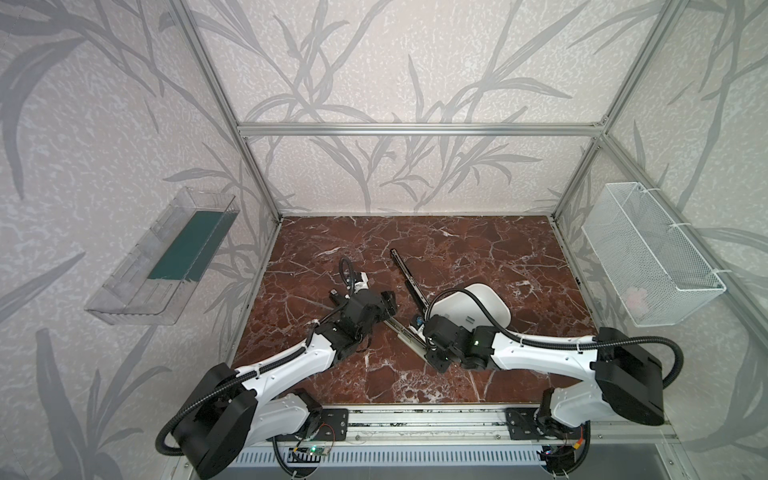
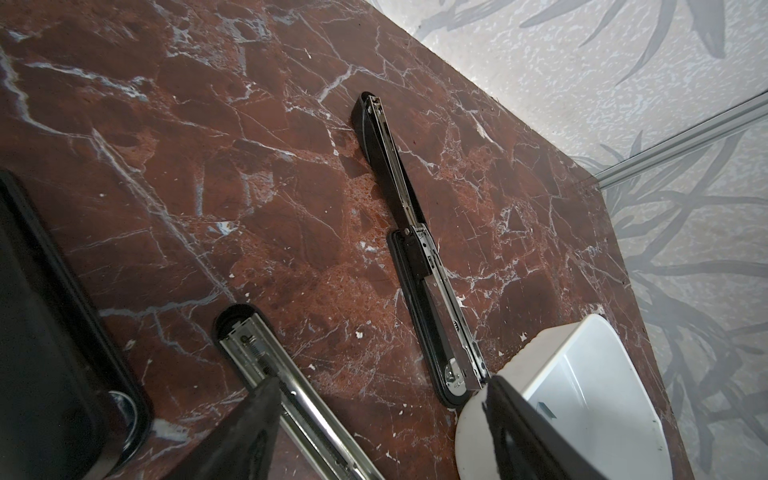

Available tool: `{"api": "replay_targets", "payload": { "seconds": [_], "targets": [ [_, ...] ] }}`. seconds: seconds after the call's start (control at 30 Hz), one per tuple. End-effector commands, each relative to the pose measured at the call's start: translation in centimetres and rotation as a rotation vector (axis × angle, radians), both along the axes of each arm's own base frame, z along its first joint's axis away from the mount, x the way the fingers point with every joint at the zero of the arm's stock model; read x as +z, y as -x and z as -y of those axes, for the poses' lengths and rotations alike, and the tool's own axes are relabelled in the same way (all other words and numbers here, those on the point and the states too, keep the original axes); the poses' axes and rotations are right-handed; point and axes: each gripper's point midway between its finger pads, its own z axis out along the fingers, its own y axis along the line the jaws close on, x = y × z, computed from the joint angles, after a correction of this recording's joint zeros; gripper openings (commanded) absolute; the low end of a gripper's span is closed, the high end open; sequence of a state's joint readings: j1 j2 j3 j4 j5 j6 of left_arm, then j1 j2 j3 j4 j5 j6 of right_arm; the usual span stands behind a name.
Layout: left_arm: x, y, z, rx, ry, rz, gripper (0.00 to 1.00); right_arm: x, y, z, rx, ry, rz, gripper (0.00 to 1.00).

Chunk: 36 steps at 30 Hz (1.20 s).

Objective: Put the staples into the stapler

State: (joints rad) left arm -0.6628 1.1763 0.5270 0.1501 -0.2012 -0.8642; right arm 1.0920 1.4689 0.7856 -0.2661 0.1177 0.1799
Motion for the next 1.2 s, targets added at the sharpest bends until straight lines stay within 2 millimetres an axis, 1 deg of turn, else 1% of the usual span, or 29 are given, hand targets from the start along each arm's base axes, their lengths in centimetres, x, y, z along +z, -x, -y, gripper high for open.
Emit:
{"api": "replay_targets", "payload": {
  "seconds": [0.0,0.37,0.77,1.0,1.17],
  "targets": [
    [0.1,-0.3,-0.3,0.019,-0.011,0.015,0.79,0.2,0.0,-0.5,0.018,-0.004,0.002,0.16],
    [-0.1,-0.3,-0.3,0.019,-0.013,0.013,0.79,-0.3,0.1,-0.6,0.022,0.010,-0.007,0.16],
    [0.2,-0.1,-0.4,0.020,-0.014,0.019,0.79,-0.6,0.0,-0.4,0.012,0.026,-0.014,0.15],
    [0.3,-0.2,-0.5,0.021,-0.013,0.021,0.79,-0.8,0.3,0.3,-0.009,0.038,-0.027,0.16],
    [0.3,-0.1,-0.4,0.018,-0.012,0.021,0.79,-1.0,1.0,0.8,-0.016,0.043,-0.064,0.16]
  ]
}}
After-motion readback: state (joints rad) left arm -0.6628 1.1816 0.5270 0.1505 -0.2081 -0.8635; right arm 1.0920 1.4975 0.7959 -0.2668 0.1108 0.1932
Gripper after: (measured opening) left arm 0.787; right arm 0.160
